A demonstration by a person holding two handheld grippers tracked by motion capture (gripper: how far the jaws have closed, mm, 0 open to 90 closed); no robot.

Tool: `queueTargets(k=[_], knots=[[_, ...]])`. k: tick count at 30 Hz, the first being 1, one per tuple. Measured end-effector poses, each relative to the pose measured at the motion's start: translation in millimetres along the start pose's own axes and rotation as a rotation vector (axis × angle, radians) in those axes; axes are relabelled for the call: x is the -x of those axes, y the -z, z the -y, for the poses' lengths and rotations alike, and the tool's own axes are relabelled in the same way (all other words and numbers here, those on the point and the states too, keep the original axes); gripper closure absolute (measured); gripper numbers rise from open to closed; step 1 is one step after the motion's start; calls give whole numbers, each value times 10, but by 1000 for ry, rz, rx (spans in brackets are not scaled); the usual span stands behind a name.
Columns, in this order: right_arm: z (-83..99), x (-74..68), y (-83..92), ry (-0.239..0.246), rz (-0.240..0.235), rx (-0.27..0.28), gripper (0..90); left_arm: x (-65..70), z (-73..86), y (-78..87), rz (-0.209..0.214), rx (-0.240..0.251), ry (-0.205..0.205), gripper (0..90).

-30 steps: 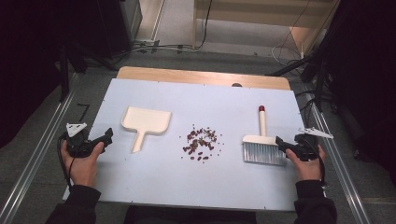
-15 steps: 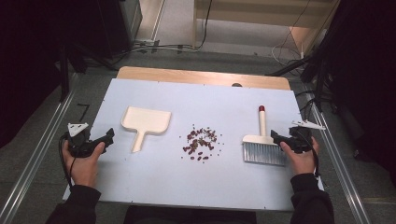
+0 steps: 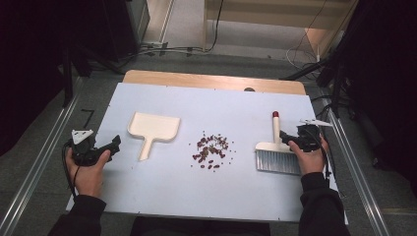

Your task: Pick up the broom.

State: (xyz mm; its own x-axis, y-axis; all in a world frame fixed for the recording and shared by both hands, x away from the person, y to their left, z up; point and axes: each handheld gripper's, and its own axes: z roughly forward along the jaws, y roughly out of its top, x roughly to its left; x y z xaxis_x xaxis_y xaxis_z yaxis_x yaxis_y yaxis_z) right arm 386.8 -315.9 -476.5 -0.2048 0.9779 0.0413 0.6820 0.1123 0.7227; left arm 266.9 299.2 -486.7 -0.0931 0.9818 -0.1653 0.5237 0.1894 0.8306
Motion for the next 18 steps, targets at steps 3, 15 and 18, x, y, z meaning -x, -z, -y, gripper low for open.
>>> queueTargets(k=[3,15,18], knots=[[-52,-14,-55,-9,-7,-4,235,-2,-1,-1,2,1,2,134],[-341,-85,-265,4,14,-33,273,-1,0,-5,10,2,-1,134],[-420,-88,-332,-5,14,-47,283,-7,-1,-3,9,0,0,134]])
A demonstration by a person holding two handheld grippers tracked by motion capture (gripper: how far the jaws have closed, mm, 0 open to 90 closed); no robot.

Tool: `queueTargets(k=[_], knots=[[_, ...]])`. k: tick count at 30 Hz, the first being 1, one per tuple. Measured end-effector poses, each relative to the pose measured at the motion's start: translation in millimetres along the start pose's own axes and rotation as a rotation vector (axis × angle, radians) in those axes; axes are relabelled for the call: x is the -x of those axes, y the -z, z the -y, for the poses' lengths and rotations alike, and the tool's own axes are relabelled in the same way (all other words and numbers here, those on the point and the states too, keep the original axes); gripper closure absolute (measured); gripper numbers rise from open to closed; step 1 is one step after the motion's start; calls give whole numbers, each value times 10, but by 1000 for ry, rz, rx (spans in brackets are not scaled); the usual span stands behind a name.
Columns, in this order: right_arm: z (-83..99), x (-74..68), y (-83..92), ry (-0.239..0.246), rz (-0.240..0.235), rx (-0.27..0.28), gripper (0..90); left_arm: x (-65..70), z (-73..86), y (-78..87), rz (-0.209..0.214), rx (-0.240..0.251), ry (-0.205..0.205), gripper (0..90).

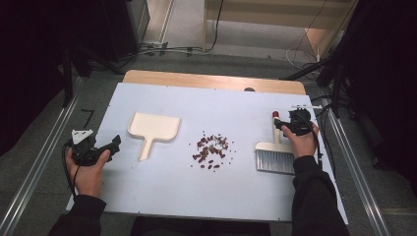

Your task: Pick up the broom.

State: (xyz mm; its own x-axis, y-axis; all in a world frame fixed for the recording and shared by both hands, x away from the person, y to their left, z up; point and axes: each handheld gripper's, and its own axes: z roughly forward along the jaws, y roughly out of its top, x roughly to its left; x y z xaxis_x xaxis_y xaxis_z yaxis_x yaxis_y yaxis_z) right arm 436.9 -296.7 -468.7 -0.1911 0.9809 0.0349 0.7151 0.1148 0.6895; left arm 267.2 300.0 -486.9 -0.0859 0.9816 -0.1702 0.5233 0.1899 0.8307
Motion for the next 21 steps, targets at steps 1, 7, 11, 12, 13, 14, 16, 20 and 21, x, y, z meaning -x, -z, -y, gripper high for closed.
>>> queueTargets(k=[1,7,11,12,13,14,16,20,21], knots=[[-22,-1,-21,-6,-2,-2,287,-5,0,0,1,0,2,134],[-134,-26,-156,-10,6,-16,309,-8,3,-9,2,-1,6,134],[-189,-16,-274,-25,13,-36,327,-9,7,-10,4,-2,7,134],[-189,-16,-274,-25,13,-36,327,-9,7,-10,4,-2,7,134],[-204,-14,-298,-28,13,-40,332,-12,8,-10,3,-2,9,134],[-237,-14,-336,-39,15,-42,349,-15,8,-9,3,-3,10,134],[-253,-16,-350,-36,18,-44,359,-22,9,-11,4,-2,14,134],[-317,-30,-432,-41,23,-60,405,-32,10,-12,3,-8,13,134],[-327,-35,-448,-41,22,-65,413,-32,10,-11,3,-7,14,134]])
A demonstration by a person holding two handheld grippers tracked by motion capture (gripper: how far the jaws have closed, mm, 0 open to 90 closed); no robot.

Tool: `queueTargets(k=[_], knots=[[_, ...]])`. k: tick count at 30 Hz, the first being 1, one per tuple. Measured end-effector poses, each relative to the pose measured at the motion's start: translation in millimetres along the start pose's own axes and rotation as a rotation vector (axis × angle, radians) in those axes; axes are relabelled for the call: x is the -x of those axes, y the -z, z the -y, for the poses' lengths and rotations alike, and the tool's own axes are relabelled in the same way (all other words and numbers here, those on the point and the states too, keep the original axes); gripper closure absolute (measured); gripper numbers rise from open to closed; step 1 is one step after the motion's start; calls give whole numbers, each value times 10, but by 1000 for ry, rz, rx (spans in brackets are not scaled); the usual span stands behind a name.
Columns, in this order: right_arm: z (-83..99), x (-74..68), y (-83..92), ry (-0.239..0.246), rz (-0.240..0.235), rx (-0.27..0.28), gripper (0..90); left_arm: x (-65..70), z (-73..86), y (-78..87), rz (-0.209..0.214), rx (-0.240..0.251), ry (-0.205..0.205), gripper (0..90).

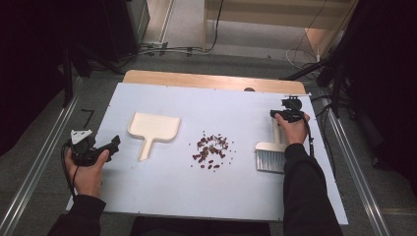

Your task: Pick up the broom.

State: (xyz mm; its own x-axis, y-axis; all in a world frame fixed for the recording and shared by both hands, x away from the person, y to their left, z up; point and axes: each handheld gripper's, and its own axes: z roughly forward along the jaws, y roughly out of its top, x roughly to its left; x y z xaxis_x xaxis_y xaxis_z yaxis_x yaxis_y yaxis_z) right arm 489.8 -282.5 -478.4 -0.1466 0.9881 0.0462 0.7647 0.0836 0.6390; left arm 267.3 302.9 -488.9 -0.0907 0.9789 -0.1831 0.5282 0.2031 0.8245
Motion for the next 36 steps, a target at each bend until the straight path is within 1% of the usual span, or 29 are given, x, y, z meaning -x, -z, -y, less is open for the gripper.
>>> queueTargets(k=[1,4,5,8,9,10,11,15,17,21,22,24,25,27,28,29,32,33,34,35,36], knots=[[-10,-6,-17,1,8,-8,422,0,0,1,1,0,0,134],[-22,-18,-49,-1,8,-19,441,-4,0,0,4,0,1,134],[-28,-26,-82,4,22,-32,455,-5,1,-2,3,0,3,134],[-34,-27,-101,6,21,-38,477,-11,2,-2,3,-2,4,135],[-37,-34,-108,0,22,-42,493,-12,2,-2,3,-2,5,135],[-38,-38,-118,5,24,-47,512,-14,2,-2,2,-3,5,134],[-38,-52,-127,6,44,-55,543,-14,2,-2,2,-2,6,134],[-39,-56,-143,-16,43,-62,601,-15,2,-1,4,-2,7,134],[-39,-53,-143,-12,45,-62,629,-14,2,2,5,0,9,134],[-38,-49,-138,-17,39,-59,639,-10,2,5,7,-1,7,135],[-38,-46,-131,-29,31,-58,645,-8,1,9,7,-1,8,136],[-42,-43,-110,-42,13,-44,653,-1,1,15,11,3,11,137],[-45,-54,-99,-31,16,-38,655,3,0,18,11,3,10,137],[-51,-81,-57,-26,15,-20,661,14,-1,24,17,5,11,137],[-58,-107,-6,-13,12,3,665,23,-2,28,20,5,10,137],[-61,-121,28,-11,11,17,667,45,-4,37,31,6,11,137],[-70,-160,140,2,9,53,671,83,-9,47,43,7,10,137],[-70,-160,140,2,9,53,671,101,-10,51,46,8,7,137],[-64,-173,237,5,7,92,673,118,-10,55,54,9,6,137],[-64,-173,237,5,7,92,673,138,-11,59,59,7,5,137],[-55,-173,285,3,1,116,675,158,-10,62,66,8,4,138]])
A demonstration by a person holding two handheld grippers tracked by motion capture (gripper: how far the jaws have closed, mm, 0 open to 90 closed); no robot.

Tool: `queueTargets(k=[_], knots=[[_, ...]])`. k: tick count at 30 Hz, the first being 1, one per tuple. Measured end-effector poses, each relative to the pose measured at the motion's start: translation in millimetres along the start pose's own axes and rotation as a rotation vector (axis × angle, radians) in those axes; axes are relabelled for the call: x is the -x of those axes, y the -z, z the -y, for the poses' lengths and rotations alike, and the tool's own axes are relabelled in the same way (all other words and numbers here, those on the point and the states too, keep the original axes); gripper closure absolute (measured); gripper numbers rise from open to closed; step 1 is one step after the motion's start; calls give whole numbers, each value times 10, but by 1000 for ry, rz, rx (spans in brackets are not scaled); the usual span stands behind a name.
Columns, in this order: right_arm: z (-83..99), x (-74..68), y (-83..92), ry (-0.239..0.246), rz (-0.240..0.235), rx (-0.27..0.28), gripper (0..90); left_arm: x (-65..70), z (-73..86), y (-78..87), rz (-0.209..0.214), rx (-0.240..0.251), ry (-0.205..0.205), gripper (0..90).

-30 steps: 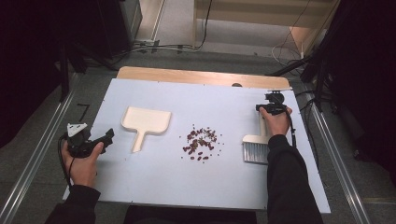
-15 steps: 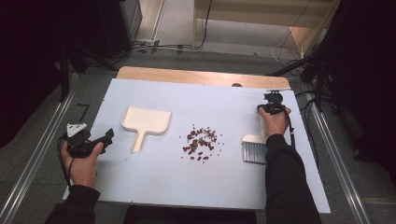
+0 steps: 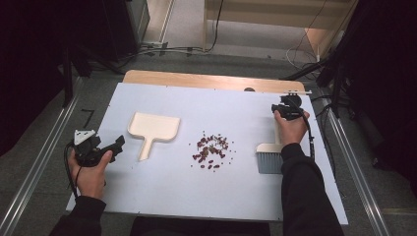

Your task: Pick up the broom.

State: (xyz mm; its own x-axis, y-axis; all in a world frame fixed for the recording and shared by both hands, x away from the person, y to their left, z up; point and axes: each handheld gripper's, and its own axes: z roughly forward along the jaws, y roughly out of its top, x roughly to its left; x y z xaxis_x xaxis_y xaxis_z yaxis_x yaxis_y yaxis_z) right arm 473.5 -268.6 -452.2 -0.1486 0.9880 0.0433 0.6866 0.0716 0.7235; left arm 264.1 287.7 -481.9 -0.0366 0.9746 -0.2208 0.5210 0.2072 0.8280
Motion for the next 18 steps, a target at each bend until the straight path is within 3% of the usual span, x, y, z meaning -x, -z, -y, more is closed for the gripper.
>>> queueTargets(k=[1,6,13,18], knots=[[19,1,103,-3,-6,51,677,20,1,3,5,-1,-3,138],[48,9,351,-10,-23,151,678,125,2,19,32,-1,-14,140],[34,-41,590,9,-32,206,679,275,-24,3,65,1,-15,144],[30,-106,667,20,-28,220,679,460,-26,-49,99,-12,-47,144]])
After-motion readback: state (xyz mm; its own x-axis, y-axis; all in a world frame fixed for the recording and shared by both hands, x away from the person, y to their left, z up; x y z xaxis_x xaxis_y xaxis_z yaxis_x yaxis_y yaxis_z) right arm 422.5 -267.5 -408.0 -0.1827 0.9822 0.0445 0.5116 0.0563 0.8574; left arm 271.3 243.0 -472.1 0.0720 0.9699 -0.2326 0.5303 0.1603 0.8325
